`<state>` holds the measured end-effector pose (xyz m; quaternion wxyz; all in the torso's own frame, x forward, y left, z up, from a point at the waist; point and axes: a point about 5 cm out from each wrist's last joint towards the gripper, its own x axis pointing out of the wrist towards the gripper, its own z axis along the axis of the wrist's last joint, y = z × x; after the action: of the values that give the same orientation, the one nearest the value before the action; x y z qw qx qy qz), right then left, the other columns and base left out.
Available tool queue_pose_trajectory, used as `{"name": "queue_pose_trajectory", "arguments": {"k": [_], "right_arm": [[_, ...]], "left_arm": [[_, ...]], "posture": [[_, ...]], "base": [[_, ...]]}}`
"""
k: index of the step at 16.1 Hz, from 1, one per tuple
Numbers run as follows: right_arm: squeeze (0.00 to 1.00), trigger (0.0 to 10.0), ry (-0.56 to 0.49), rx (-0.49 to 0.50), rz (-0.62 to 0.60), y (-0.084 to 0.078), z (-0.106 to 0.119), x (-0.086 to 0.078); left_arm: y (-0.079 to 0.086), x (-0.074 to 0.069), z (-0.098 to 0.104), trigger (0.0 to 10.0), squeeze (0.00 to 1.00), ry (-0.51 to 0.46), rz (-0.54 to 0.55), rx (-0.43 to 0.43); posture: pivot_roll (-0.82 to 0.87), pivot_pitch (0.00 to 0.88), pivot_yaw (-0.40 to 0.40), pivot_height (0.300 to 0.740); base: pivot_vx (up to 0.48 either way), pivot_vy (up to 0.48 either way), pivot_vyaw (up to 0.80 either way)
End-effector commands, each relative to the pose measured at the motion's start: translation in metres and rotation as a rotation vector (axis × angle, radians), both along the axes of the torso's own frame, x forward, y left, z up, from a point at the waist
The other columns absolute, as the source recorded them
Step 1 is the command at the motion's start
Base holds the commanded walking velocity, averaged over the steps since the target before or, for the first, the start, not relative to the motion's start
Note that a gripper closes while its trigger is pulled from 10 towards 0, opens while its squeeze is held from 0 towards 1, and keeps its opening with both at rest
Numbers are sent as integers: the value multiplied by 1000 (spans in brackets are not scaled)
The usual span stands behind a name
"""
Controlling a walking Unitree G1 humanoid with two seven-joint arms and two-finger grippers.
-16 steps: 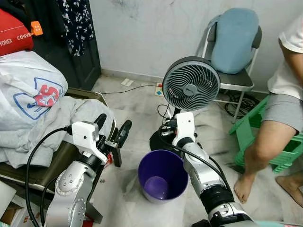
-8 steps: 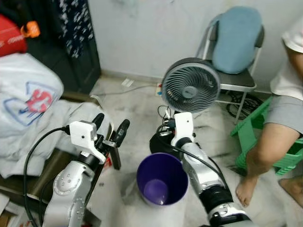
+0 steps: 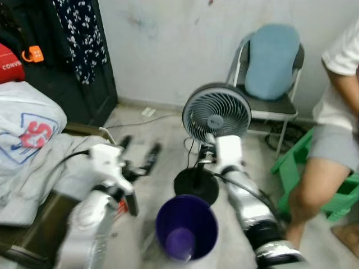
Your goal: Clean up the room
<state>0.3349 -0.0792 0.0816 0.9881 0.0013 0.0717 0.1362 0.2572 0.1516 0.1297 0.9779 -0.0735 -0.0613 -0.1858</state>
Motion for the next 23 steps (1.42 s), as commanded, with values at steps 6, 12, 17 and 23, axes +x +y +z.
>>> {"name": "queue_pose_trajectory", "arguments": {"k": [6, 12, 17, 23], "right_arm": [[0, 10000, -20, -18, -2, -3, 5, 3], [0, 10000, 45, -3, 2, 13, -5, 4], [0, 10000, 168, -70, -42, 19, -28, -3], [0, 10000, 299, -185, -171, 1, -59, -19]], "left_arm": [[-2, 4, -1, 10000, 0, 3, 37, 20], [-1, -15, -2, 10000, 0, -2, -71, 70], [2, -46, 0, 10000, 0, 47, -258, 122], [-12, -79, 8, 10000, 0, 110, -415, 127]], "posture": [[-4, 48, -52, 740], [39, 103, -55, 740], [79, 183, -58, 740], [103, 287, -30, 740]], "base": [[103, 0, 0], [0, 0, 400], [0, 0, 0], [0, 0, 0]]}}
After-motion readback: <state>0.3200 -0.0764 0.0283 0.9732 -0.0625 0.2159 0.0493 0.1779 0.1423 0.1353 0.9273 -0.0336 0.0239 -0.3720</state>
